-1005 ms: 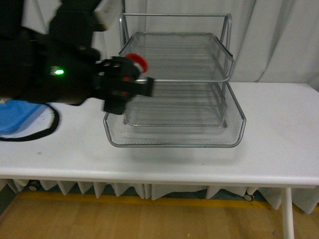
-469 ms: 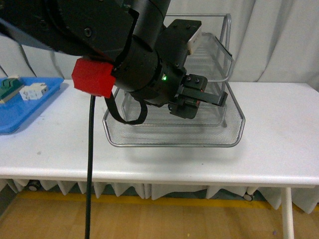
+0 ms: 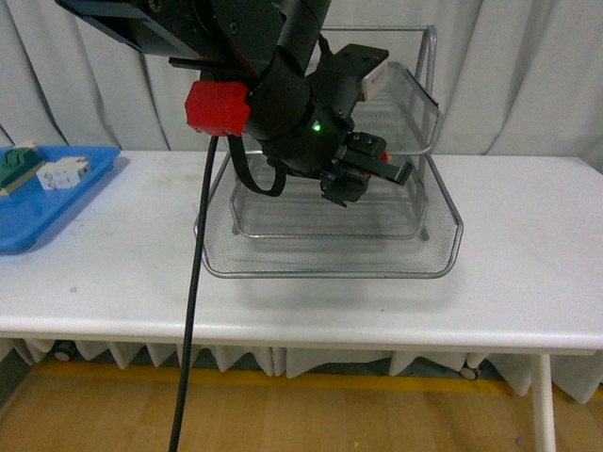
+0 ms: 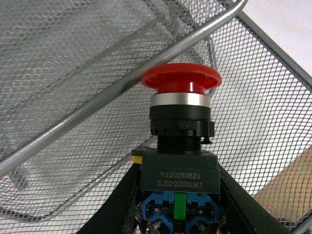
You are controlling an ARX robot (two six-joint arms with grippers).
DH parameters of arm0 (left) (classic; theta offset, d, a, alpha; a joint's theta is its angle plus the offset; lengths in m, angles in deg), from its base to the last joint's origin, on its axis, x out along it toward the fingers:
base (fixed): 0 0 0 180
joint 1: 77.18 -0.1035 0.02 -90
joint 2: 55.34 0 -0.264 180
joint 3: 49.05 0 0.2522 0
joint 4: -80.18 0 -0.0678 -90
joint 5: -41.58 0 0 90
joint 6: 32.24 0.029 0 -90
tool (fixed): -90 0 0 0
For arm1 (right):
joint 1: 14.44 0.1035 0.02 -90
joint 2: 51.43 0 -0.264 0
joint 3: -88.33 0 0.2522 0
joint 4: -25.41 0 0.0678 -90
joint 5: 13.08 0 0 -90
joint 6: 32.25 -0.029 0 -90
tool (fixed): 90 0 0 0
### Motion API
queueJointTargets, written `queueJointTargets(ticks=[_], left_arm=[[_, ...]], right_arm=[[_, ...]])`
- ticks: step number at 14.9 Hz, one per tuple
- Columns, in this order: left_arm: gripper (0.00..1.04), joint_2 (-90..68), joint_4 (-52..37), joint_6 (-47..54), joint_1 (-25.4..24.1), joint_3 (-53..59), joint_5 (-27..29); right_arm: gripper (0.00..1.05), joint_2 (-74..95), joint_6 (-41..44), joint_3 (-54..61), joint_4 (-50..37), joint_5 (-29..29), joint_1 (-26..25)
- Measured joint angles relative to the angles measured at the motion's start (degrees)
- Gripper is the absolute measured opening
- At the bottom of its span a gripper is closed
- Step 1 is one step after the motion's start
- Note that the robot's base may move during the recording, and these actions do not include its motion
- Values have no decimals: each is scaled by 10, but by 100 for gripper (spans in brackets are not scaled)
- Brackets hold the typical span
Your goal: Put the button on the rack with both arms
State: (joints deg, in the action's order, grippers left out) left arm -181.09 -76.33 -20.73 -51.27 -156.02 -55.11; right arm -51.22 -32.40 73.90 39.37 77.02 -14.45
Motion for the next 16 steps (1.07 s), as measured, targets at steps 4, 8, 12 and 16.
queueJointTargets(ticks=[4, 8, 12, 16], left_arm=[[36, -52, 66, 62, -2, -47, -2], [36, -63, 70, 70, -2, -56, 3], [41, -69, 70, 70, -2, -69, 6], [98, 154, -89, 8, -23, 142, -26]], right_arm=[[98, 0, 0, 0, 0, 0, 0], [98, 0, 0, 0, 0, 0, 0], [98, 0, 0, 0, 0, 0, 0], [98, 0, 0, 0, 0, 0, 0]])
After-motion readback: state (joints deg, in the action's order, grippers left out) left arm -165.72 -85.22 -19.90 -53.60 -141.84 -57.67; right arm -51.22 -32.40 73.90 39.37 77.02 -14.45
